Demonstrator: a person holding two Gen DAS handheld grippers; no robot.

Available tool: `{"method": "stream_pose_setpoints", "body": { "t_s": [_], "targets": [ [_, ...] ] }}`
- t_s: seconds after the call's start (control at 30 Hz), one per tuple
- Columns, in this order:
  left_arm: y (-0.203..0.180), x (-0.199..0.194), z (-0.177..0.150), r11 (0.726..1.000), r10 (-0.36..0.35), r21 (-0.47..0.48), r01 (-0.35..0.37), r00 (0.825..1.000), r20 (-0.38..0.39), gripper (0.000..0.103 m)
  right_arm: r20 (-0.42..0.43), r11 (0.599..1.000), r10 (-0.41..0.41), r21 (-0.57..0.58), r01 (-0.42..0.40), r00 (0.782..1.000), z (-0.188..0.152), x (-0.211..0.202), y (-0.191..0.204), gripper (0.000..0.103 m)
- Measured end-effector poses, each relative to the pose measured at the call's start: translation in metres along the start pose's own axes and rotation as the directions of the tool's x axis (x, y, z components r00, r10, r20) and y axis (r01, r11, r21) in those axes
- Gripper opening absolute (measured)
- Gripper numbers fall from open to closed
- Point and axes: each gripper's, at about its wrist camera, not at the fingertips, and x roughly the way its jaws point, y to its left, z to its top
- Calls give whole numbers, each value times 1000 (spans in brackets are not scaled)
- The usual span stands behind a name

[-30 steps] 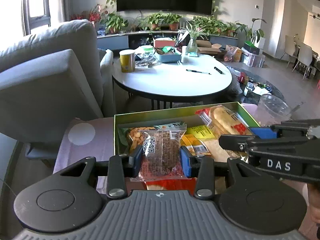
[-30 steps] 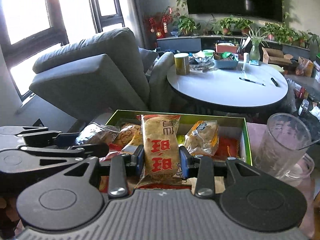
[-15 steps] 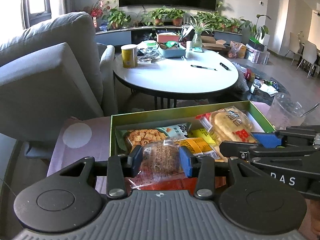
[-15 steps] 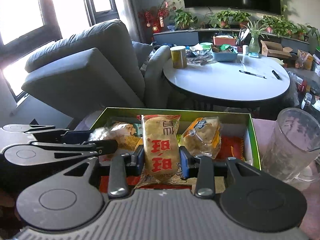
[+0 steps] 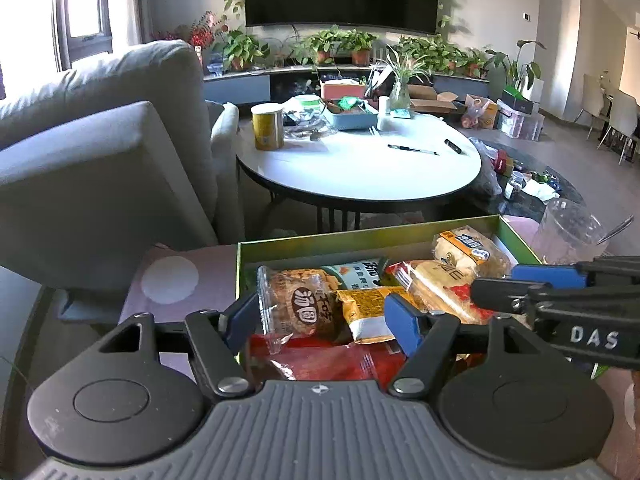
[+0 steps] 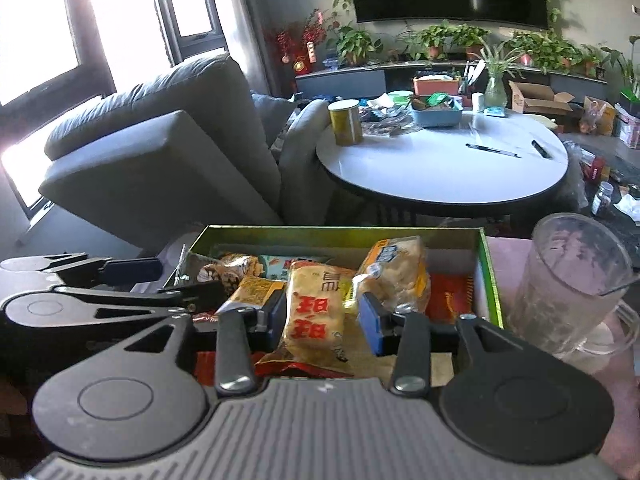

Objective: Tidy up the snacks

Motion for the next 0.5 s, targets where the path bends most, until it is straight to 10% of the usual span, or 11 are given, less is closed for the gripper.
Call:
{"method": "stream_pose_setpoints", "body": {
  "t_s": [0.5],
  "targets": [
    [-6,-60,-17,1000,13,-16,-12,998,57,93,78,998,14,52,-19,997,-9,-52,1,67]
  ]
}}
